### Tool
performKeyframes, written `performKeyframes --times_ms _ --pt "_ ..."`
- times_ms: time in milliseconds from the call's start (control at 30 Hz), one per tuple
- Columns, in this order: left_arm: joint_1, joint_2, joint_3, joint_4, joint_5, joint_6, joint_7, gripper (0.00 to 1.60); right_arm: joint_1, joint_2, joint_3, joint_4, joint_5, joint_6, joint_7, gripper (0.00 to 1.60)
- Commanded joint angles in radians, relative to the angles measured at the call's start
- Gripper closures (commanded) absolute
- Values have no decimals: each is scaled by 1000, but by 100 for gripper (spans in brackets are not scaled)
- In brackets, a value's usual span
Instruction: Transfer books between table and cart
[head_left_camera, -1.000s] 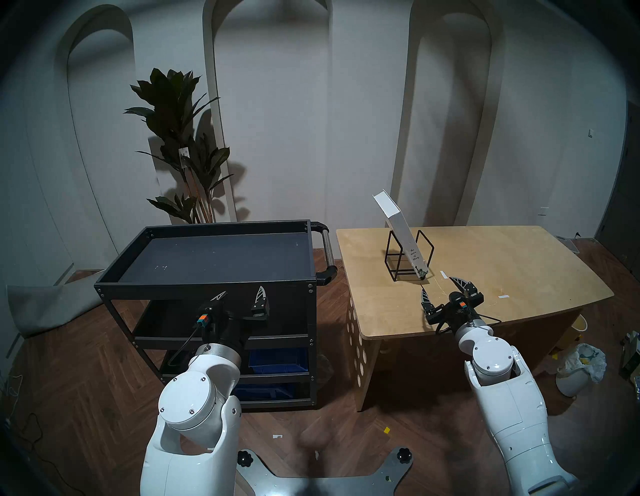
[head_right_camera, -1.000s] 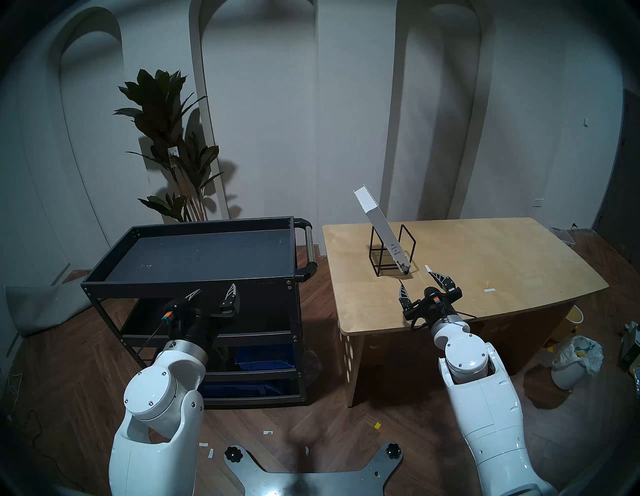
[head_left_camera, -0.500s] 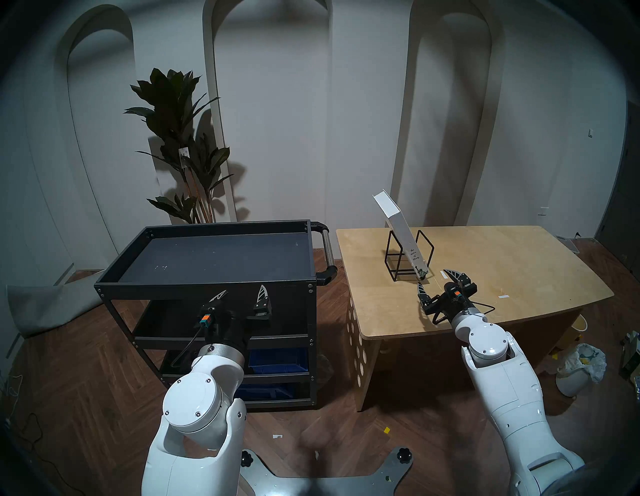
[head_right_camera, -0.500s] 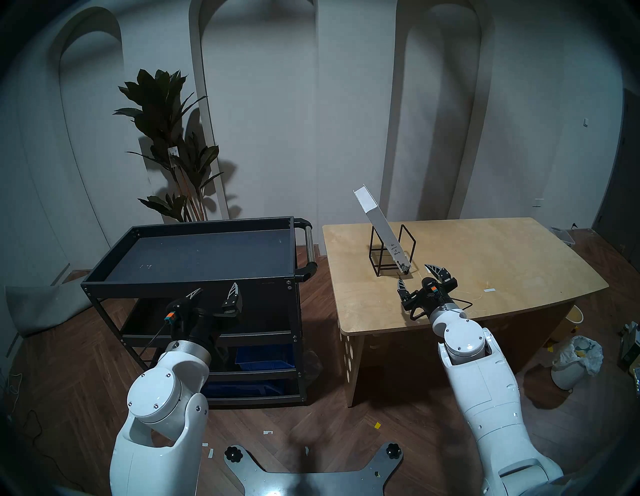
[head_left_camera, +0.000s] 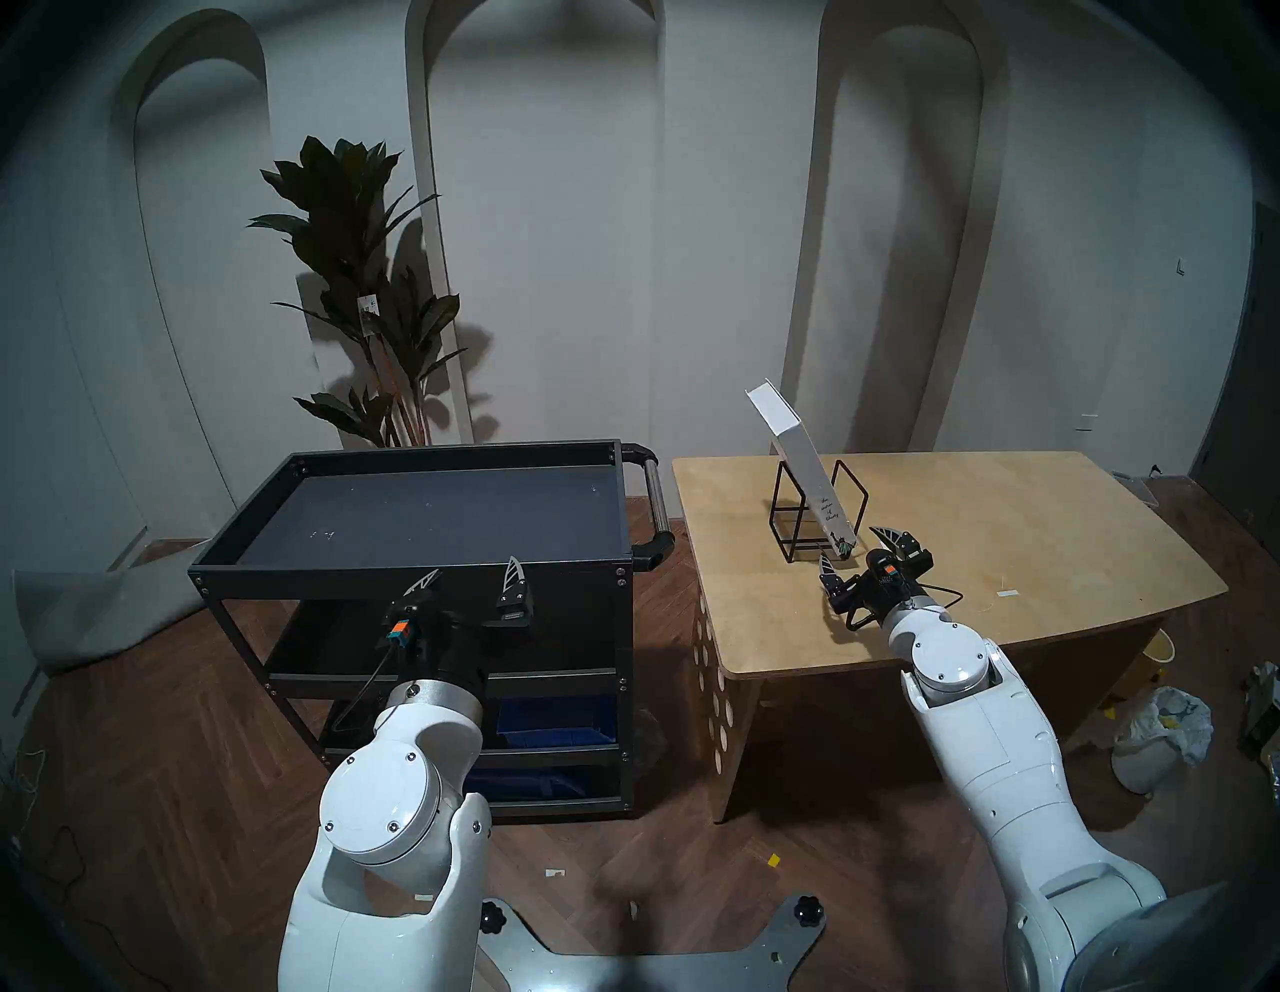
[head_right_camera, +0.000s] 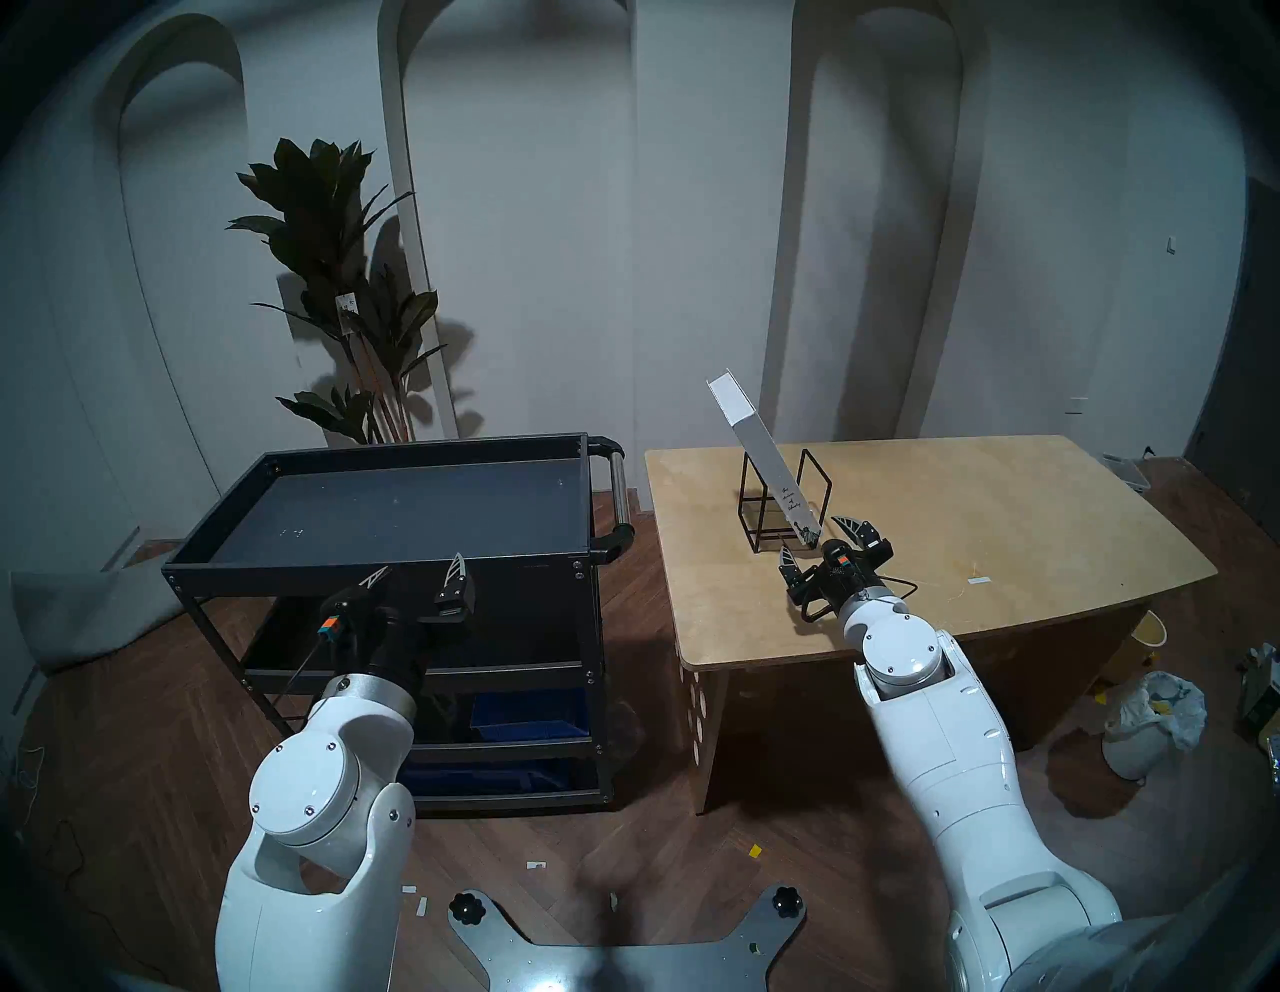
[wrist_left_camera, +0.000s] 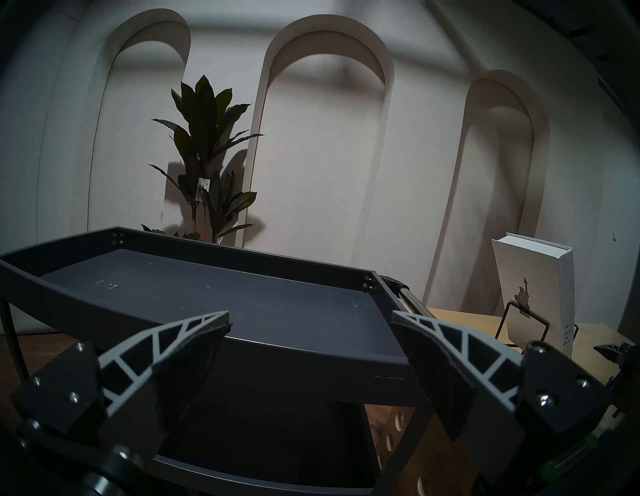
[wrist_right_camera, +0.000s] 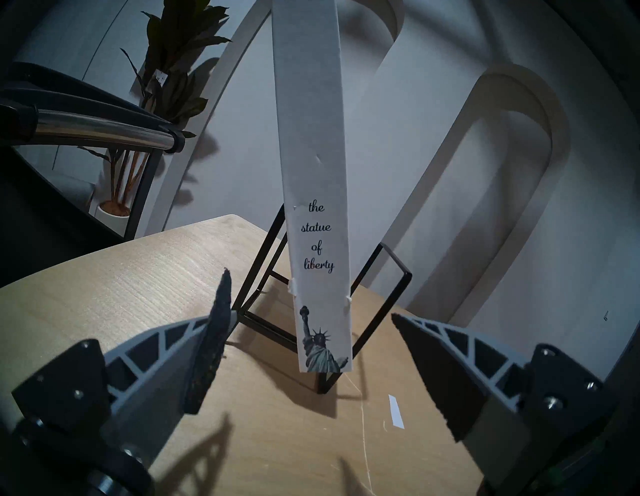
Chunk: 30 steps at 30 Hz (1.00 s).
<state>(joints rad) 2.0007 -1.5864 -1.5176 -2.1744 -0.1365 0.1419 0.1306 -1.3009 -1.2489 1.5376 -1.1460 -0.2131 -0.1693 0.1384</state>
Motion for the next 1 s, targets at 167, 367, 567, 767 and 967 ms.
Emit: performKeyframes --times_ms 167,367,567,767,967 --pt "-18 -1 -4 -43 -30 3 -6 0 157 -8 -22 112 -37 -21 -9 0" --pt "-21 1 -6 -40 -38 6 -6 0 234 -12 -43 217 -62 -43 -10 0" --pt "-20 -1 -5 -38 -39 4 -2 0 276 -12 -56 266 -87 -59 -16 0" --pt "-13 -3 -11 -39 -38 1 6 0 329 -18 -78 334 -118 -79 -29 0" --pt "-8 -7 -12 -40 -30 -2 14 0 382 -31 -104 417 -146 -113 -39 0"
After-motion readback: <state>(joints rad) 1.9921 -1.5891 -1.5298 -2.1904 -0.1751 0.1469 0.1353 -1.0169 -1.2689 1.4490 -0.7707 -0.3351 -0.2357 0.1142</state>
